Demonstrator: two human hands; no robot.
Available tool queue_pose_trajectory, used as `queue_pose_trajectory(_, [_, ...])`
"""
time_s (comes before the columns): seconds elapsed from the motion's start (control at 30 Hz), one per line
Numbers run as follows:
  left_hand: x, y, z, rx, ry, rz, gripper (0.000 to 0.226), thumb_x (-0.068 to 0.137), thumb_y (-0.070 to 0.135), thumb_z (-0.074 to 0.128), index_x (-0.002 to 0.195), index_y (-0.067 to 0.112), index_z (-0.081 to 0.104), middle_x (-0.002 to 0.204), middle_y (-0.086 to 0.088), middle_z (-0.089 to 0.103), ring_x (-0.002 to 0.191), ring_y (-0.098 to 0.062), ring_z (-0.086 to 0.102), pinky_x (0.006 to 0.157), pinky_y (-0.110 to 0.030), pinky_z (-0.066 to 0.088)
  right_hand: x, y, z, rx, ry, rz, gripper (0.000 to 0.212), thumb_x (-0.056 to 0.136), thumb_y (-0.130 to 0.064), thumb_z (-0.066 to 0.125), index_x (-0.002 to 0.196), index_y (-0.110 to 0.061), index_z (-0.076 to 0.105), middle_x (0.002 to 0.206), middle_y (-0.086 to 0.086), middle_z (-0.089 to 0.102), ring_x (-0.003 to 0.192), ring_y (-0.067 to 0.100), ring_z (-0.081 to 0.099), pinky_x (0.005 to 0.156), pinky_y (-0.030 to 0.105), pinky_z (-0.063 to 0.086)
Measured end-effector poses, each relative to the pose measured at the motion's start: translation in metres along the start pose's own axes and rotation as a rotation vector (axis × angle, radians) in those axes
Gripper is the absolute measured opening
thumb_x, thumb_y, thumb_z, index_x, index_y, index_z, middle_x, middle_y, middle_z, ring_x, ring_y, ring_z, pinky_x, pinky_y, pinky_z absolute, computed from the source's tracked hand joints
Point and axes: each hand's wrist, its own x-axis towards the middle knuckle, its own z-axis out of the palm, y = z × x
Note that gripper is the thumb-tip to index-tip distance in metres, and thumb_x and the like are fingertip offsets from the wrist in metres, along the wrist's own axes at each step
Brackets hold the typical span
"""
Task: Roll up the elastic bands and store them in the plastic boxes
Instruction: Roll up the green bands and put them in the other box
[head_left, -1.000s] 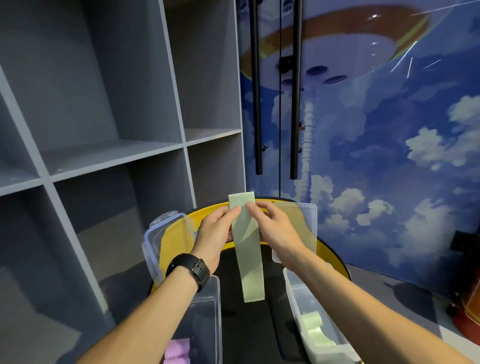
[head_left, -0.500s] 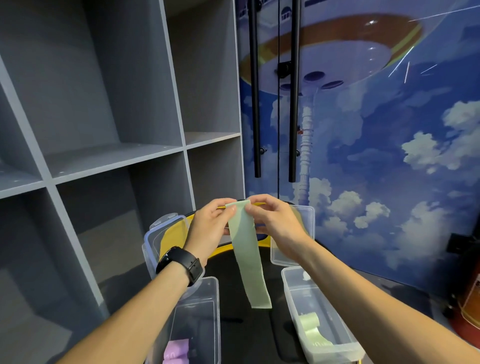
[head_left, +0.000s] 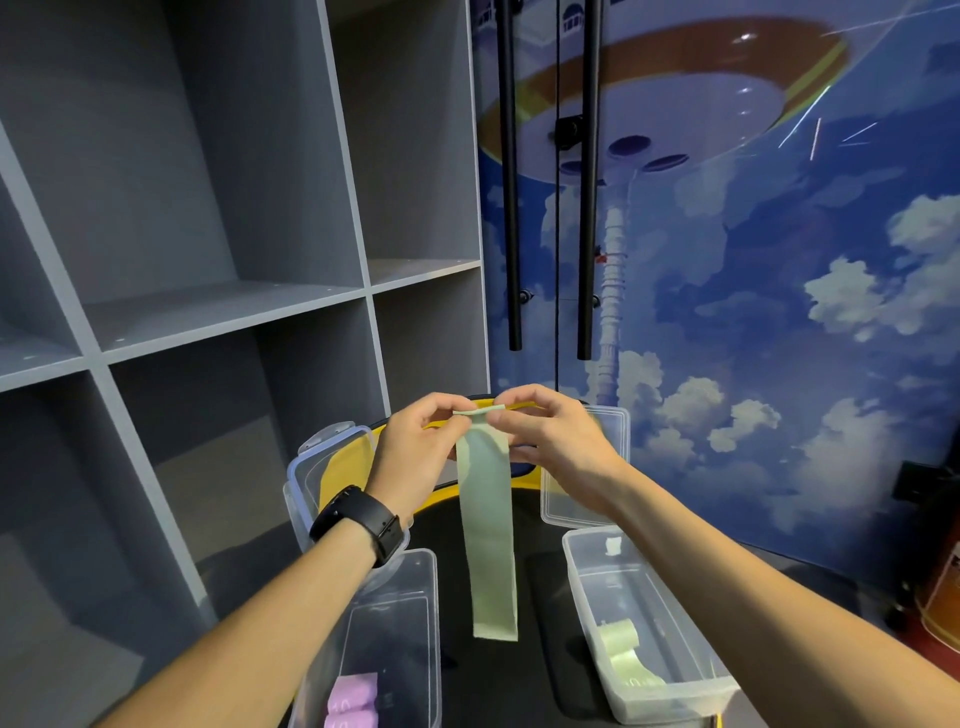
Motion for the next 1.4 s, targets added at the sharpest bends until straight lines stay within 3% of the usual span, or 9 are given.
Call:
queue_pose_trajectory(0.1, [0.0005,-0.0023,-0.0002,0.012,-0.010,-0.006,0.014,0.094,0.019,0.058,0.093,0.028,0.069,0.094,0.010,0.067,0.090,-0.009,0.062,0.071,-0.022,0.056,-0.0002,-0.0013,0.0001,-0.002,-0.013,0.022,0.019,0.086,-0.022,0.072,0.098,-0.008,0.069,0.085,0.000,0.075,0.075,0.018,0.072,0.071,0.031,0.061])
queue_pose_trajectory(0.27, [-0.0001,-0.0011,-0.0035,-0.019,-0.058,-0.010,0.020,0.093,0.014,0.060,0.095,0.032,0.070,0.098,0.012,0.068,0.095,-0.008,0.063,0.077,-0.022,0.056,0.0026,0.0013,-0.0003,-0.033,0.032,0.008,0.008,0.087,-0.012,0.070,0.095,-0.010,0.069,0.098,0.013,0.072,0.092,0.027,0.072,0.080,0.035,0.061])
queue_pose_trajectory(0.4, [-0.0023,0.0019,-0.0044,-0.175,-0.152,-0.078,0.028,0.090,0.014,0.062,0.114,0.029,0.065,0.110,0.011,0.067,0.103,-0.005,0.061,0.083,-0.024,0.055,0.0025,0.0031,-0.0007,-0.001,0.053,-0.016,0.009,0.087,-0.009,0.070,0.096,-0.009,0.068,0.100,0.020,0.070,0.097,0.035,0.069,0.087,0.044,0.056])
queue_pose_trajectory(0.57, [-0.0014,0.0002,-0.0023,-0.071,-0.104,-0.060,0.021,0.091,0.018,0.063,0.111,0.024,0.069,0.101,0.010,0.069,0.094,-0.004,0.065,0.080,-0.025,0.058,-0.0003,0.0058,-0.0012,-0.029,0.058,-0.041,0.006,0.086,-0.008,0.071,0.091,-0.010,0.068,0.097,0.016,0.071,0.096,0.034,0.069,0.085,0.042,0.057])
queue_pose_trajectory(0.83, [0.0008,-0.0042,0.0023,0.097,-0.073,0.018,0.015,0.091,0.021,0.063,0.103,0.026,0.071,0.096,0.014,0.068,0.094,-0.006,0.062,0.082,-0.031,0.057,-0.0017,0.0067,-0.0050,-0.058,0.041,-0.038,0.008,0.085,-0.005,0.071,0.087,-0.011,0.066,0.098,0.014,0.070,0.094,0.031,0.069,0.081,0.036,0.059])
queue_pose_trajectory(1.0, [-0.0010,-0.0028,0.0013,0.096,-0.033,0.058,0.013,0.091,0.018,0.062,0.097,0.028,0.069,0.092,0.014,0.066,0.086,0.000,0.062,0.072,-0.014,0.052,-0.0038,0.0052,-0.0059,0.035,-0.075,0.060,0.022,0.086,-0.011,0.071,0.107,-0.011,0.063,0.100,0.014,0.072,0.086,0.023,0.071,0.079,0.038,0.060])
queue_pose_trajectory(1.13, [-0.0018,-0.0021,0.0008,0.089,-0.022,0.093,0.015,0.090,0.015,0.063,0.094,0.028,0.068,0.089,0.017,0.065,0.083,0.014,0.058,0.065,-0.004,0.048,-0.0063,0.0030,-0.0049,0.035,-0.103,0.088,0.019,0.089,-0.025,0.069,0.104,-0.013,0.065,0.093,0.011,0.072,0.075,0.019,0.070,0.076,0.035,0.059])
queue_pose_trajectory(1.23, [-0.0026,-0.0024,0.0007,0.076,-0.029,0.092,0.015,0.090,0.014,0.063,0.095,0.028,0.069,0.090,0.017,0.065,0.084,0.016,0.057,0.066,-0.005,0.047,-0.0053,0.0038,-0.0052,0.053,-0.073,0.078,0.019,0.090,-0.019,0.068,0.106,-0.009,0.064,0.096,0.012,0.073,0.078,0.020,0.070,0.073,0.034,0.060])
queue_pose_trajectory(1.4, [-0.0017,-0.0025,0.0006,0.017,-0.056,0.064,0.020,0.090,0.011,0.063,0.096,0.028,0.069,0.101,0.012,0.067,0.095,-0.001,0.061,0.079,-0.014,0.049,-0.0038,0.0051,-0.0048,0.066,-0.047,0.062,0.020,0.089,-0.011,0.068,0.108,-0.006,0.063,0.095,0.010,0.072,0.078,0.016,0.072,0.069,0.030,0.059])
